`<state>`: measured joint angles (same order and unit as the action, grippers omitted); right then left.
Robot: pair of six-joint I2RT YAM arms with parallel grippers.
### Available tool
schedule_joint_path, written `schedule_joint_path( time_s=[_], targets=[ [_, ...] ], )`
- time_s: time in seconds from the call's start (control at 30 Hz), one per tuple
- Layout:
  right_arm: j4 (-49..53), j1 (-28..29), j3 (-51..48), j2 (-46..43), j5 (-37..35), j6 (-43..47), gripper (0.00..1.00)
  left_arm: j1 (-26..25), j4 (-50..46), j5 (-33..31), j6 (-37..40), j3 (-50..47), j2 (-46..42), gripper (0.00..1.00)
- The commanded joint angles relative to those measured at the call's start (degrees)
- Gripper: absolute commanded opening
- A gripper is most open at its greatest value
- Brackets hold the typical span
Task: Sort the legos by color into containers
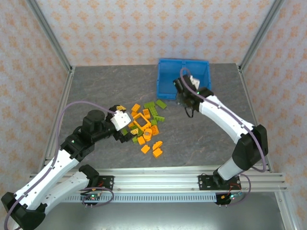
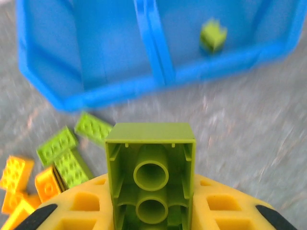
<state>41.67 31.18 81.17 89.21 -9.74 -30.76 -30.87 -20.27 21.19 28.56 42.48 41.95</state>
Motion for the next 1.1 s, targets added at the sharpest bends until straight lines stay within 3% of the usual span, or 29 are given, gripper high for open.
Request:
schedule_joint_path(
  time_s=[0.0,0.2,0.3,0.4,0.53,0.87,1.07],
  targets=[
    [-0.4,-3.9,6.9,3.4,-7.7,10.1,0.28,0.6,0.7,-1.1,0.1,-0.9,-1.2,1.00],
    [1.6,-12.1,24.2,19.6,-5.6,15.6,0.28,0.6,1.0,-5.3,0.1,-1.5,-2.2,1.00],
    [5.2,-16.5,34.4,29.6,1.1,14.3,0.29,0.6,1.0,-6.0,0.0,-1.5,-2.2,1.00],
    [9.8,-17.8,44.2,38.7,2.8,15.0,0.29,0.6,0.9,-6.2,0.0,-1.6,-2.2,1.00],
    [11.8,-19.4,49.6,45.5,3.1,13.1,0.35,0.6,1.0,-6.7,0.0,-1.6,-2.4,1.00],
    [14.5,-20.7,53.5,45.4,8.8,11.8,0.56,0.6,1.4,-7.1,-1.0,-1.2,-0.9,1.00],
    [9.3,-20.1,40.5,34.2,12.5,9.1,0.57,1.0,3.0,-10.1,-6.0,-0.3,1.3,1.00]
  ],
)
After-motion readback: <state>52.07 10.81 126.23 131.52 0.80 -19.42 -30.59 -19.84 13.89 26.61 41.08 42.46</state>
